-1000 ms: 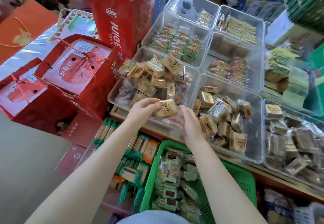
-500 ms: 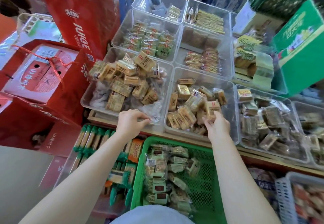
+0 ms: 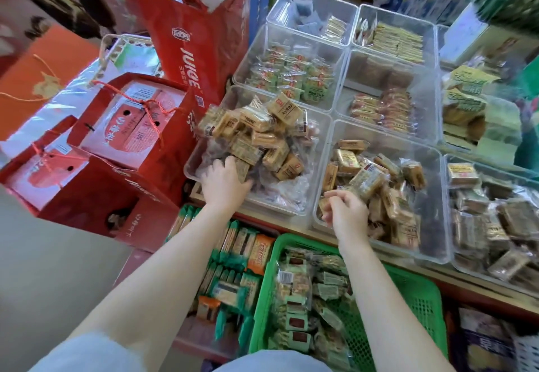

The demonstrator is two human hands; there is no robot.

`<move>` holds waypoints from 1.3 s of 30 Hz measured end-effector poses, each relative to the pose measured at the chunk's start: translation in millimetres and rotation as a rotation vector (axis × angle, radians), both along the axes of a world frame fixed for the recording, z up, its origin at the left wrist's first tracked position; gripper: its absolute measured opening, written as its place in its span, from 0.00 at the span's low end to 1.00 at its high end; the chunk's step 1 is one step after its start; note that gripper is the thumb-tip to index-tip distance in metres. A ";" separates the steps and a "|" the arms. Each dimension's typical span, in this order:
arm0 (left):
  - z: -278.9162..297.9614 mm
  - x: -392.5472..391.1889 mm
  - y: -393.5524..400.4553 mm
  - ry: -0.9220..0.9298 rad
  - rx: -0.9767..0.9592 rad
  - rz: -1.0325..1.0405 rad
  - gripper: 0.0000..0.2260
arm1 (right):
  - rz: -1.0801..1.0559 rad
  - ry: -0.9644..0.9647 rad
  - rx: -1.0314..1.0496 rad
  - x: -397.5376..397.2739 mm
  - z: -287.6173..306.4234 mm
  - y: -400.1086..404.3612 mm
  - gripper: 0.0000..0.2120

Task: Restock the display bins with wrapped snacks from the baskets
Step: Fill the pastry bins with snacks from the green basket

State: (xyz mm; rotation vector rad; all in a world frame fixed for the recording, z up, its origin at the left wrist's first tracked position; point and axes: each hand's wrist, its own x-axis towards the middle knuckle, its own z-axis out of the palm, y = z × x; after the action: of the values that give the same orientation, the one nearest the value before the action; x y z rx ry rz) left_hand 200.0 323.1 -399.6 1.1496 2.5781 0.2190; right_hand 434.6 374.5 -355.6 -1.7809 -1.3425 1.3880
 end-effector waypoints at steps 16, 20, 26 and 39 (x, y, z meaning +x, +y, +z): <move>73.1 31.9 -28.2 -0.902 0.403 0.051 0.08 | 0.514 0.168 0.027 -26.3 10.2 -8.0 0.20; 80.5 58.0 -15.3 -0.888 0.318 -0.121 0.10 | 0.640 0.188 0.020 -7.6 18.7 -5.8 0.18; 69.7 60.3 4.1 -0.673 0.338 -0.144 0.12 | 0.254 -0.159 0.285 30.0 14.9 35.1 0.17; 10.9 13.1 28.8 -0.146 0.197 -0.064 0.23 | 0.596 -1.103 0.207 21.2 -28.8 137.1 0.26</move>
State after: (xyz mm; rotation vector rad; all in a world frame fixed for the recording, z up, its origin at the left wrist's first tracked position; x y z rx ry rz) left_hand 213.1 351.9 -388.7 1.2316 2.4304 0.5315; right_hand 455.8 511.6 -384.4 -2.1549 -2.6084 0.3315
